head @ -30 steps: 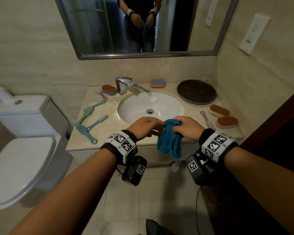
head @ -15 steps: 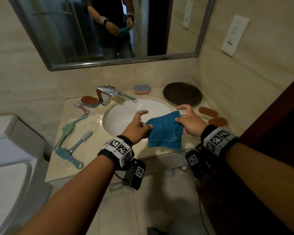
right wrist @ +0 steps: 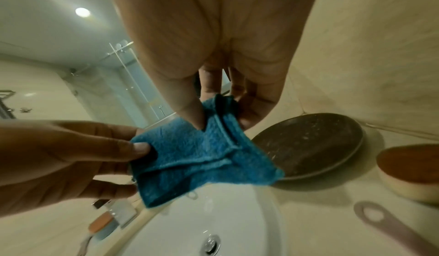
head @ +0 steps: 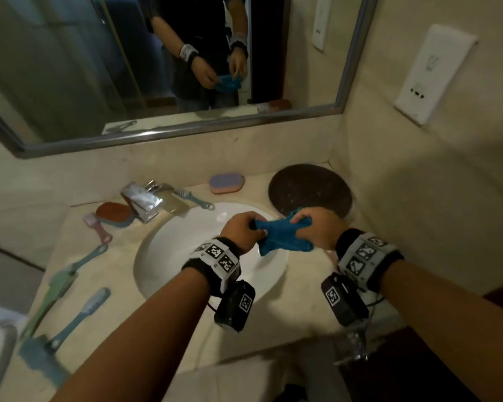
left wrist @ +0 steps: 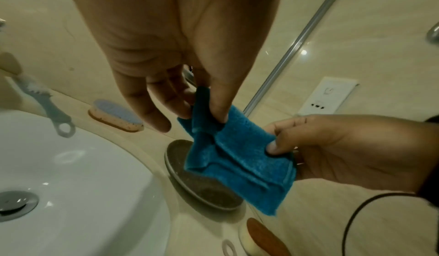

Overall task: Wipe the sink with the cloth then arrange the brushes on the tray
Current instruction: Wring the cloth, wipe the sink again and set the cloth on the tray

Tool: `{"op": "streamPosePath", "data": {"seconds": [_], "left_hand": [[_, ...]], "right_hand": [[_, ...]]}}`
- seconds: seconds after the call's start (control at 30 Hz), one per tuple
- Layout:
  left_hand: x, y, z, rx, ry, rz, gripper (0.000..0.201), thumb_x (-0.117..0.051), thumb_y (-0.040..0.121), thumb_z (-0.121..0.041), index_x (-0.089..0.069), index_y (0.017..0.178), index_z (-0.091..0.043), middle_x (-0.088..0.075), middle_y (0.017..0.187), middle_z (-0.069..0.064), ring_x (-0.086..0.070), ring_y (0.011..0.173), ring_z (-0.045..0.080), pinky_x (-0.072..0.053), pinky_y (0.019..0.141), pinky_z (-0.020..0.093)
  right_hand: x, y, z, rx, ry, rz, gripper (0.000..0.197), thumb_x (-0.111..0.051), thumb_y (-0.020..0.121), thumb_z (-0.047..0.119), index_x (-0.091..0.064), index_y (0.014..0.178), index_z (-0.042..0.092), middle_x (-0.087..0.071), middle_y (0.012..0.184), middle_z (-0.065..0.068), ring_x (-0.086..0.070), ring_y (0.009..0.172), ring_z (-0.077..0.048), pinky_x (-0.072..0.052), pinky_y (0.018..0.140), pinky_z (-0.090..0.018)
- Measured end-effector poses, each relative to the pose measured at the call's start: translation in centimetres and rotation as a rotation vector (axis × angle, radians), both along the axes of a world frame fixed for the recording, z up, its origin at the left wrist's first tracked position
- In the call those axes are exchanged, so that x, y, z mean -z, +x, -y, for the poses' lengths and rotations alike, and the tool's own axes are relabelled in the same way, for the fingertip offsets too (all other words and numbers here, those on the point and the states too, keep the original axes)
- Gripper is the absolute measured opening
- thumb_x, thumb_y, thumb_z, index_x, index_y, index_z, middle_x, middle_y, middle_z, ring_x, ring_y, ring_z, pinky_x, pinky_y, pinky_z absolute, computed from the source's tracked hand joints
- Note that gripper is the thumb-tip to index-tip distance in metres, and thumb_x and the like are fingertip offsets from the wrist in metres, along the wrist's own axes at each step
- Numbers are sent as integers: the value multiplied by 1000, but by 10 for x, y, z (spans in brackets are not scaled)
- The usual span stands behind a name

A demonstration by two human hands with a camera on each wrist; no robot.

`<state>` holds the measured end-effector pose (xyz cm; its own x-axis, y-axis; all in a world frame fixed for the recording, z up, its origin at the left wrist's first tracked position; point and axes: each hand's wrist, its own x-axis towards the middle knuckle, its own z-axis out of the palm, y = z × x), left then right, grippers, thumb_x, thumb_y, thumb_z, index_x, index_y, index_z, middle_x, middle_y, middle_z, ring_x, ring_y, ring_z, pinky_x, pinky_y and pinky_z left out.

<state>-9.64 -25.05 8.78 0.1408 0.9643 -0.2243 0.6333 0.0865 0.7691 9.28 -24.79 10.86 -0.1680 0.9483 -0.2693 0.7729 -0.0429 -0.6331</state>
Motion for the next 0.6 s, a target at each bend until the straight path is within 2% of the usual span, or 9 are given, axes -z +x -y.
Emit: {"op": "streamPosePath", "data": {"seconds": [0.1,0.17,0.2,0.27,0.33,0.43,0.5,0.57,0.6], "left_hand": [[13,15,-47,-35,25,-5,12,-66,84,-16,-68,91,-6,-64,102,22,-62,92,32,-51,83,38],[18,25,-73,-31,-36,37,14,-61,88,-17,-65,94,-5,-64,101,21,-60,88,28,-50,84,39],[19,30,-83,-47,-80,69,13,-57,91,-19,-60,96,-7,-64,100,19,-58,87,25,-50,84,41],[23,40,-104,-110,-155,192,4,-51,94,-22,-49,92,-19,-62,98,17,-58,87,26,-51,83,45],[31,50,-124,-203,-220,310,14,-47,96,-23,-40,86,-27,-60,102,18,-60,87,30,-54,77,46],[41,62,-151,-276,-286,439,11,-46,97,-24,-34,95,-22,-55,108,21,-60,84,32,-55,72,46],[50,68,-169,-276,-336,496,21,-51,95,-22,-31,102,-18,-53,102,16,-56,73,26,-53,67,40],[59,71,-188,-246,-350,493,29,-58,91,-13,-32,104,-17,-50,99,11,-53,70,21,-50,62,35],[64,72,-198,-227,-340,458,32,-59,89,-8,-33,104,-17,-50,100,11,-53,73,22,-51,63,36]], "right_hand": [[5,18,-45,-32,24,13,18,-59,85,13,-69,91,0,-69,98,-15,-62,90,-24,-39,70,-25],[12,27,-75,12,11,-40,24,-59,85,15,-66,83,-8,-67,88,-26,-63,85,-35,-43,67,-36],[13,31,-87,42,-9,-55,25,-58,86,17,-66,85,-6,-66,87,-24,-63,84,-35,-45,69,-37],[18,35,-110,131,-83,-105,22,-56,89,23,-67,96,4,-65,91,-13,-61,88,-26,-44,74,-32],[28,39,-131,206,-134,-160,22,-55,91,25,-63,104,9,-62,97,-8,-60,95,-25,-43,78,-30],[47,45,-159,299,-131,-164,25,-57,91,28,-56,110,12,-58,103,-7,-58,100,-27,-42,79,-30],[56,48,-175,386,-155,-209,25,-58,91,26,-50,111,15,-53,108,-7,-56,98,-27,-45,79,-33],[63,50,-190,492,-227,-337,27,-58,91,18,-45,114,16,-49,113,-9,-56,99,-31,-52,79,-41],[67,51,-198,543,-265,-418,29,-58,90,13,-42,114,17,-46,115,-10,-56,99,-32,-55,74,-43]]}}
